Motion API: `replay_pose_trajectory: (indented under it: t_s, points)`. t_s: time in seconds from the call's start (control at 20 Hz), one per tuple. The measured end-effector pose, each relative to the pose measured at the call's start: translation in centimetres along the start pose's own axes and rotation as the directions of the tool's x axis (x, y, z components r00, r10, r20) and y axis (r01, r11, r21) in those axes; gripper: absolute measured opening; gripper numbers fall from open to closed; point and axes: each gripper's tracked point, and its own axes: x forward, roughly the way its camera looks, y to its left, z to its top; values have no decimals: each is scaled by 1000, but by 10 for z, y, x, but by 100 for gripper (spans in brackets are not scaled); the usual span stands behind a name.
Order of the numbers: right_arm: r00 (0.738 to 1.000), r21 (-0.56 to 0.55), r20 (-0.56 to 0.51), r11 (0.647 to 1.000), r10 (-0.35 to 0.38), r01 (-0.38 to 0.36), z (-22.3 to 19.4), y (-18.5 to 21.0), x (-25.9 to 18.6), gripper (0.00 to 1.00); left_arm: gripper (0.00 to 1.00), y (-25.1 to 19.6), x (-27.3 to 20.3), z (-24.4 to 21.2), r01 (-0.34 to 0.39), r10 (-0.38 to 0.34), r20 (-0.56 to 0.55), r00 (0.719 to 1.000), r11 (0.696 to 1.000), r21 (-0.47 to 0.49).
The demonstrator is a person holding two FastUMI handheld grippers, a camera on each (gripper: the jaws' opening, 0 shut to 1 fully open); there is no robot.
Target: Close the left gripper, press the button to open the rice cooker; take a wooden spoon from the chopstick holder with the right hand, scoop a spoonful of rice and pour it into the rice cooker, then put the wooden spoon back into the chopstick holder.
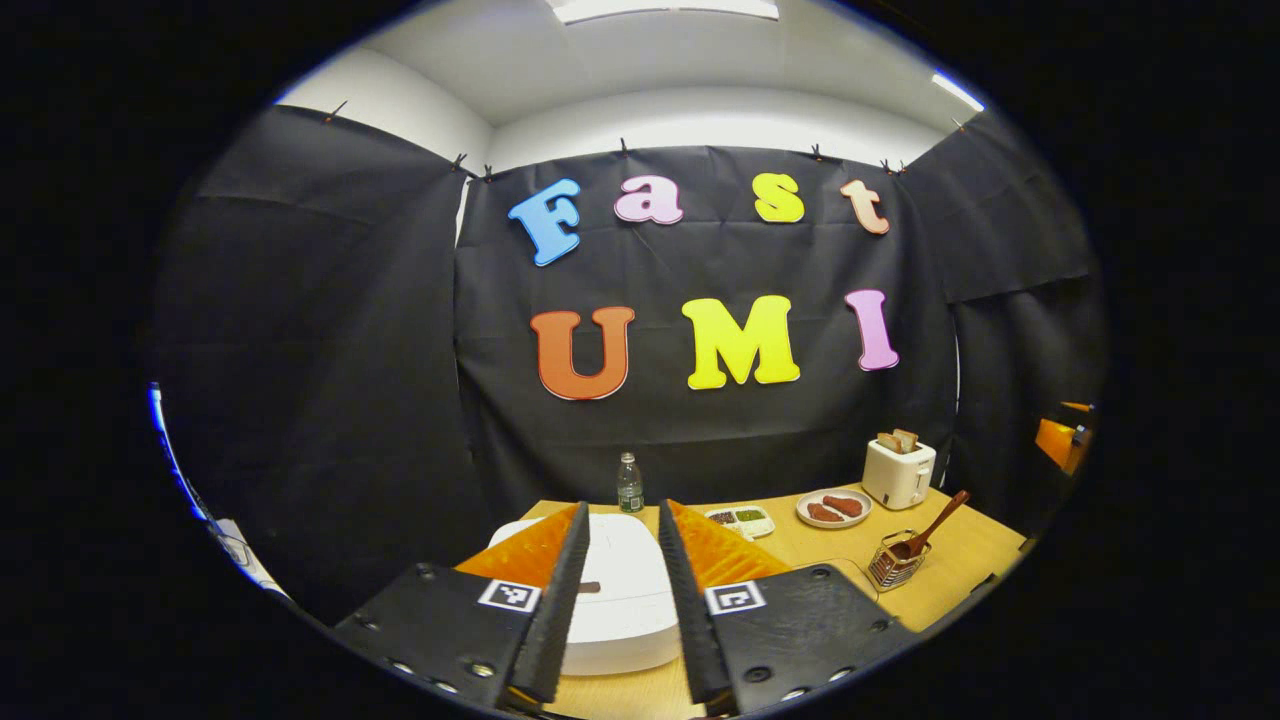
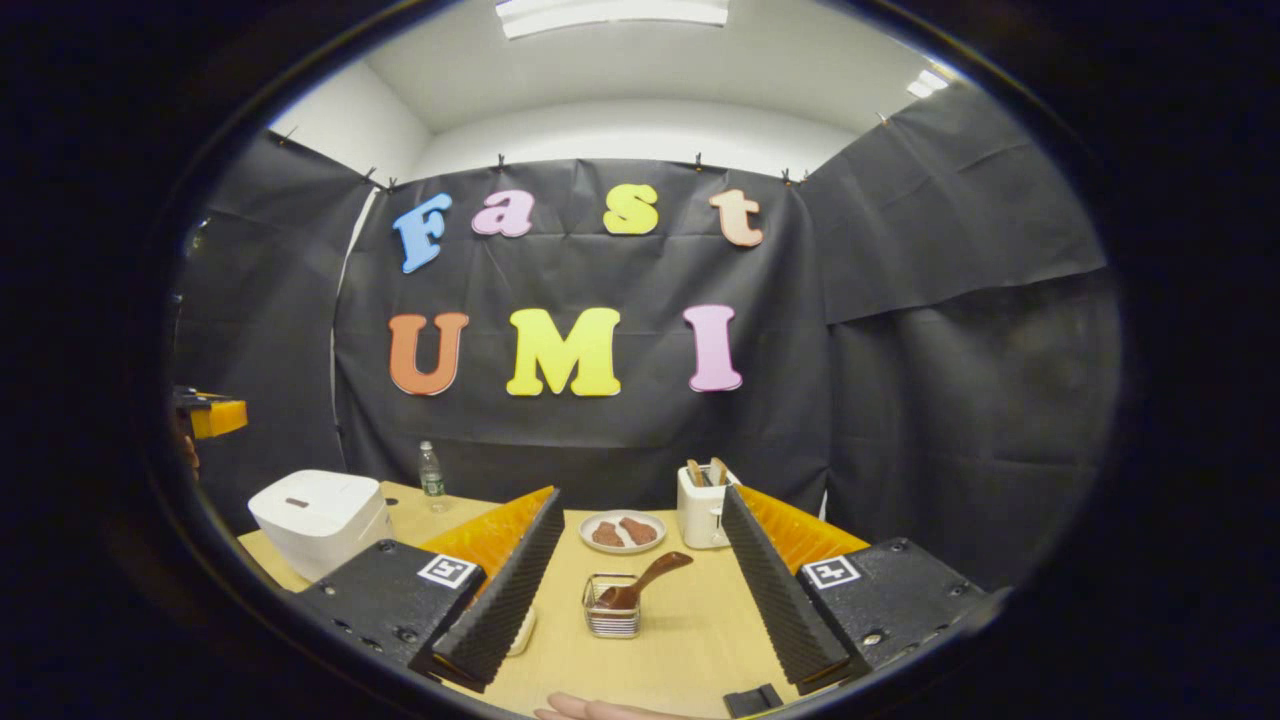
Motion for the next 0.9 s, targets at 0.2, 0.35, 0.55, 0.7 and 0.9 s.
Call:
replay_pose_trajectory:
  t_s: [0.2,0.35,0.55,0.7,0.9]
  points:
    - [1000,9,-13,1000,-6,6,-9,-13,2,100,38,5,8,-6,-15,16,-24,1000,1000,9]
    - [1000,14,-19,1000,-19,19,-13,-23,2,100,8,2,19,-16,-4,2,-53,999,999,-34]
    - [999,23,-24,999,-23,23,-20,-32,4,100,8,19,37,-35,-38,39,-111,993,999,9]
    - [999,27,-39,999,-26,27,-29,-37,8,100,0,19,52,-58,-28,25,-179,983,1000,-12]
    - [998,29,-49,999,-27,28,-39,-41,13,100,0,30,68,-93,-50,42,-279,959,999,-22]
